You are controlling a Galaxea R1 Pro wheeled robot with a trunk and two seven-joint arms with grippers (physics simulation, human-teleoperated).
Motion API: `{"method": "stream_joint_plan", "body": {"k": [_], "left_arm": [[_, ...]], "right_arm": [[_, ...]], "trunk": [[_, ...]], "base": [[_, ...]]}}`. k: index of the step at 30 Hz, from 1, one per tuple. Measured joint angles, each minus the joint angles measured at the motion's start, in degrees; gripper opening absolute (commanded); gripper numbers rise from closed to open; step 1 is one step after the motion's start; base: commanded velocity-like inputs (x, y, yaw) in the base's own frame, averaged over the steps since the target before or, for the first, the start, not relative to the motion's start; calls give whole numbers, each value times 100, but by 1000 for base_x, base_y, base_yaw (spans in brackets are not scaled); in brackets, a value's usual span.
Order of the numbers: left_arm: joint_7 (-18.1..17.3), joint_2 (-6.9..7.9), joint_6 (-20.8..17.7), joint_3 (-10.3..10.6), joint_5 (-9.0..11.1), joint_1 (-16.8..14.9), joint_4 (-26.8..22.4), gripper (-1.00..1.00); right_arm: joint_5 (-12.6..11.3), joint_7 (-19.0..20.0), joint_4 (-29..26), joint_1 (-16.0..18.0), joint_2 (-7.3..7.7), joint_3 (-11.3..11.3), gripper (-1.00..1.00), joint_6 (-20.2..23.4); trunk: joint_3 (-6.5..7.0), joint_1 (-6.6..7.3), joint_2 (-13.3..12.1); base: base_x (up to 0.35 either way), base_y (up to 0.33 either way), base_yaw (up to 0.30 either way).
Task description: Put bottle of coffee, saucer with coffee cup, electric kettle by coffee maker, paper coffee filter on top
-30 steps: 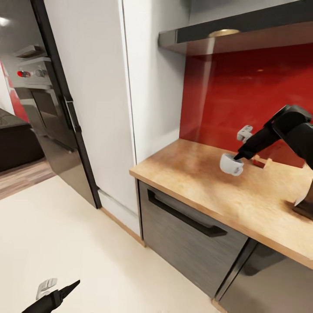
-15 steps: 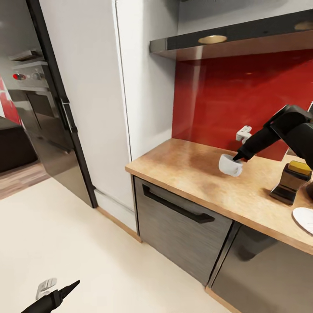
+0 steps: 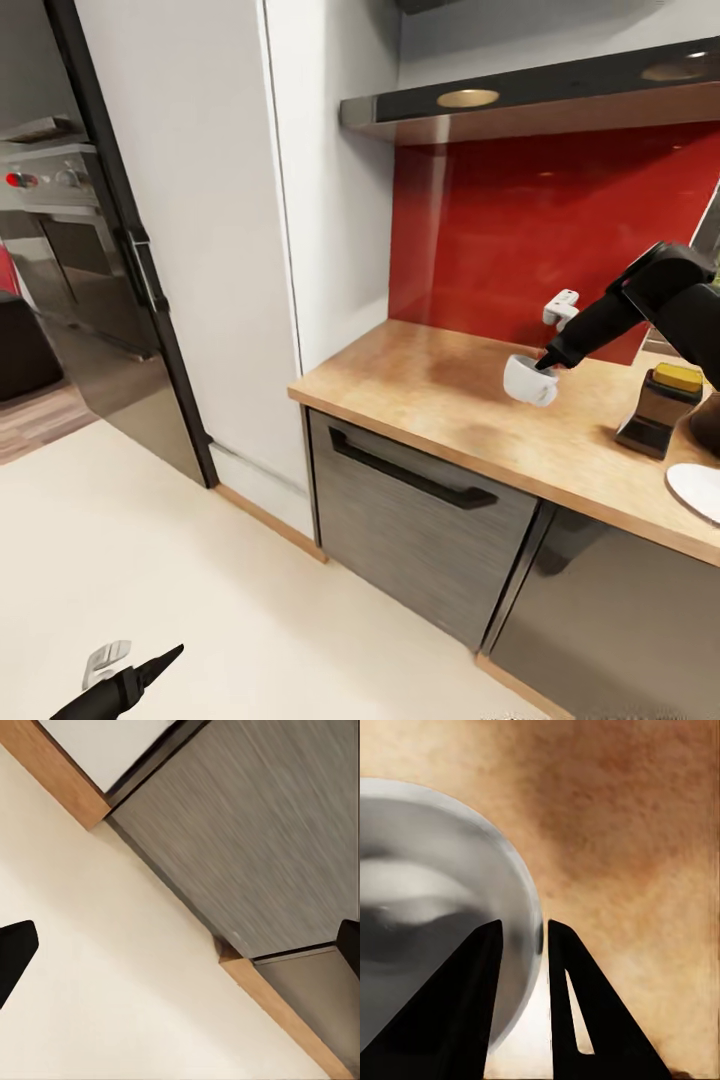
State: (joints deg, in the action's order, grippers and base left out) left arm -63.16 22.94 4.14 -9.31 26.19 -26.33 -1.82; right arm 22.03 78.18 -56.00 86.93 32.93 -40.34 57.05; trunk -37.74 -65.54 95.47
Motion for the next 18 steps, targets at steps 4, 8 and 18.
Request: {"method": "stream_joint_plan", "body": {"k": [4,8,18], "left_arm": [[0,0,0,0,0,-1,0,100],[0,0,0,0,0,-1,0,100],[-1,0,5,0,0,1,0,100]], "right_arm": [[0,0,0,0,0,0,-100,-1],[0,3,6,0,0,0,-100,-7],[0,9,8,-1,1,0,-100,-8]], "trunk": [[25,0,0],[51,0,0],[90,0,0]], "base": [[0,4,-210],[0,29,-212],[0,178,-137]]}}
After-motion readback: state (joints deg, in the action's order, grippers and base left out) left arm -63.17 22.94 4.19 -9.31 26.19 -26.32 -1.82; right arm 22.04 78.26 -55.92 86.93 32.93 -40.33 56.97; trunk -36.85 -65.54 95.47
